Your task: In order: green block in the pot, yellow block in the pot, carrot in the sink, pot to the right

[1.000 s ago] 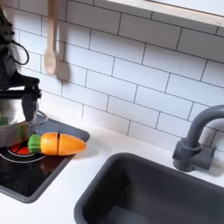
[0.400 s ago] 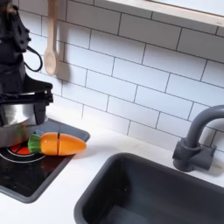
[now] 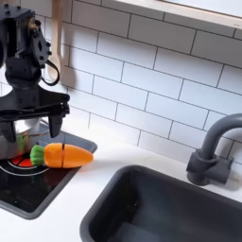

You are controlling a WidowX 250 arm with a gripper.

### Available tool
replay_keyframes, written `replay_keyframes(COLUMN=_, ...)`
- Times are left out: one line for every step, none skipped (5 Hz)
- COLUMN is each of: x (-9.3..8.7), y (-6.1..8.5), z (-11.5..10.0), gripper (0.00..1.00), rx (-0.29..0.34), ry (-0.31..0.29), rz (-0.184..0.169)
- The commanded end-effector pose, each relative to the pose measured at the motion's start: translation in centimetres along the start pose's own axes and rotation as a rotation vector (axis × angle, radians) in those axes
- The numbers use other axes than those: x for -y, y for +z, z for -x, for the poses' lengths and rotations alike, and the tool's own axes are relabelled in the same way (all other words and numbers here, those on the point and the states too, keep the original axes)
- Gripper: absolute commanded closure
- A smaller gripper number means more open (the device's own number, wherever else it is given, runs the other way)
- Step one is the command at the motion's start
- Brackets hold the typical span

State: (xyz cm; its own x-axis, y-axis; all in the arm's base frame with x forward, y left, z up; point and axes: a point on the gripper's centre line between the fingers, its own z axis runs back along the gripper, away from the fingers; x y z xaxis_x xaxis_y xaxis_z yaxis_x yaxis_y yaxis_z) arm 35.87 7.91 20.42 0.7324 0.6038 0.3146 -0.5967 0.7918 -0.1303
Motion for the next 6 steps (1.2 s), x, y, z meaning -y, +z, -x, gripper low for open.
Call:
replay_keyframes(x=1.1, y=-0.1, z=0.2, gripper=0.00, rx=0.029, ry=0.026, rz=-0.002)
replay_keyframes(x=2.1, y=-0.1, z=0.4, gripper=0.00, rx=0.032, ry=0.088, rz=-0.011)
replay_keyframes(x=2.3, y=-0.2, z=1.1, gripper=0.00, rx=0.021, ry=0.183, rz=-0.036)
replay_keyframes(x=1.5, y=-0.1, z=1.7, gripper=0.00, rx=-0.015, ry=0.315, rz=-0.057)
replay_keyframes(x=1.2, y=-0.2, z=1.9, gripper=0.00, rx=-0.011, ry=0.348, rz=-0.082)
replay_keyframes(x=1.6, y=-0.1, z=2.1, gripper=0.00, rx=-0.024, ry=0.374, rz=-0.115)
